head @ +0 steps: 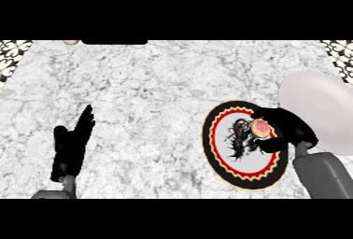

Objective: Pick the cupcake from the plate and place it in the plate

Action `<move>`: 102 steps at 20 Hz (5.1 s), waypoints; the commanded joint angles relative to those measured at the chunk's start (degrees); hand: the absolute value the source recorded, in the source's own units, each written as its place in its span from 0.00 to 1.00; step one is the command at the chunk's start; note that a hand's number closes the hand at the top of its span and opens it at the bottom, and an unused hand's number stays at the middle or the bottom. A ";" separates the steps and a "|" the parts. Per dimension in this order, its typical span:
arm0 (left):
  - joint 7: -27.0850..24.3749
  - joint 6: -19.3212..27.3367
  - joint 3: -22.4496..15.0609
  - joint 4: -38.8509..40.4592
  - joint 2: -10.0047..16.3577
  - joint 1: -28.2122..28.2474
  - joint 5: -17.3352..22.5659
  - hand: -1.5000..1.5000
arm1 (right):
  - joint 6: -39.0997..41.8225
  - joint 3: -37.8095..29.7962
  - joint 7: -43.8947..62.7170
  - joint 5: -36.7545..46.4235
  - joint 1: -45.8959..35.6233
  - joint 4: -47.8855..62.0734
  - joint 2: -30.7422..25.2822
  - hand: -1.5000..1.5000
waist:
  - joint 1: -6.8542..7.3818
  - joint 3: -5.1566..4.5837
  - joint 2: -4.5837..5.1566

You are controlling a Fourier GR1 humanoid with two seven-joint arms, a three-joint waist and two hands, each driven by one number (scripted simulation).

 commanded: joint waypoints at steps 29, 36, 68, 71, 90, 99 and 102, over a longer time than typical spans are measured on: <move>0.40 -3.39 4.36 0.55 -0.63 -1.21 -1.53 0.50 | -25.39 -11.27 -10.12 12.61 -1.11 -15.66 -1.42 1.00 | -0.47 0.01 -0.19; -1.85 -1.44 2.16 3.32 -4.82 -2.09 -4.13 0.50 | -18.16 -21.05 -7.15 6.48 -3.13 -13.79 -6.86 1.00 | -0.24 0.00 -0.02; -2.05 -3.31 3.06 3.01 -5.70 -0.92 -5.30 0.50 | -12.68 -27.09 -44.29 6.17 -22.16 53.36 -19.12 0.00 | 0.98 0.13 0.34; -2.75 -4.31 4.64 2.66 -4.24 -0.39 -4.04 0.50 | -9.95 -34.02 -50.71 -2.10 -22.95 52.39 -17.86 0.00 | 0.67 0.22 0.15; -2.36 -3.38 4.27 4.95 -6.38 -3.62 -5.30 0.50 | 9.81 -43.40 -62.41 -15.25 -19.09 61.19 -25.57 0.00 | 1.12 0.18 0.60; -0.61 -7.08 6.62 1.43 -3.00 -1.37 -3.02 0.50 | -0.29 -41.37 -60.37 -15.32 -20.00 61.66 -20.72 0.00 | 1.21 0.14 0.45; -1.71 -7.27 6.11 1.12 -3.03 -0.52 -3.38 0.50 | -0.56 -40.91 -62.88 -14.01 -18.43 62.98 -24.12 0.00 | 2.01 0.27 0.85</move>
